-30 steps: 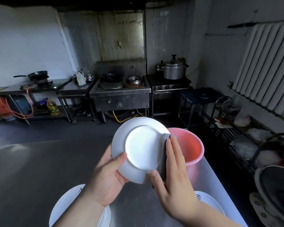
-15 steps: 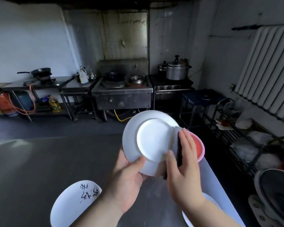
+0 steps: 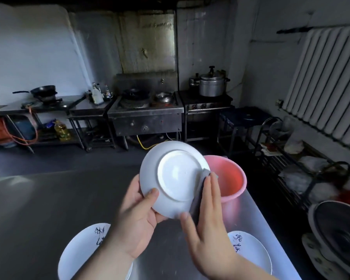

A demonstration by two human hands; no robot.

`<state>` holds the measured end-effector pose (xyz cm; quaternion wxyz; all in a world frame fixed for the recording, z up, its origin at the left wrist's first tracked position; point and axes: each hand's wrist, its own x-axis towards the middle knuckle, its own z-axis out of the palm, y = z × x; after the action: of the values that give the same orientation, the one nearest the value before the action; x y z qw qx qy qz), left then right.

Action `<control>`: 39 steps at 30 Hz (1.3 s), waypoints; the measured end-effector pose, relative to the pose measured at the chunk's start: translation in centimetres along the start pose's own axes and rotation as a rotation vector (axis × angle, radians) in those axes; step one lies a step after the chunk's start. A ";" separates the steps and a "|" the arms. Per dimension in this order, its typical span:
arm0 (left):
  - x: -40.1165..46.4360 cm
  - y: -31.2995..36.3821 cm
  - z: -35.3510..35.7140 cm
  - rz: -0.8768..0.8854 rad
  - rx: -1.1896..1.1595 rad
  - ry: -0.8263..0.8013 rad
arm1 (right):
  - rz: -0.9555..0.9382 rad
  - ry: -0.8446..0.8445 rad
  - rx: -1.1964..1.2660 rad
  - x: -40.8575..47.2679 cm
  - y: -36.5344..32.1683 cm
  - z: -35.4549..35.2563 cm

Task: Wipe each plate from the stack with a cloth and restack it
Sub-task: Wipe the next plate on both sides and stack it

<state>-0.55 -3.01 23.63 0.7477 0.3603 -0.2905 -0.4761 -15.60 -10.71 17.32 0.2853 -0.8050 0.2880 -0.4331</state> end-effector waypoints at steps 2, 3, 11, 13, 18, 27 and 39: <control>0.0 -0.9 0.4 0.028 -0.031 0.041 | 0.003 -0.035 -0.036 0.0 0.0 0.4; 0.1 -1.2 0.7 0.036 -0.057 0.061 | 0.017 -0.032 -0.058 1.0 0.0 0.1; 1.5 -2.4 3.0 0.089 -0.104 0.195 | -0.191 -0.023 -0.274 3.2 -1.7 0.4; 1.7 -3.1 3.1 0.071 -0.081 0.227 | -0.286 -0.117 -0.364 1.1 -1.3 1.5; 1.5 -3.5 3.3 0.038 -0.070 0.133 | -0.161 0.010 -0.291 2.9 1.5 -0.5; 1.5 -6.2 0.8 -0.214 0.191 -0.045 | 0.431 -0.091 -0.285 5.3 6.9 -10.3; 3.4 -19.0 0.7 -0.611 0.454 -0.082 | 1.077 -0.820 -0.107 -1.3 16.9 -16.8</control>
<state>-9.41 -11.78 8.82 0.4603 0.5673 -0.2973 -0.6147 -34.27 -24.66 12.43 0.5073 -0.6613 0.5383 0.1246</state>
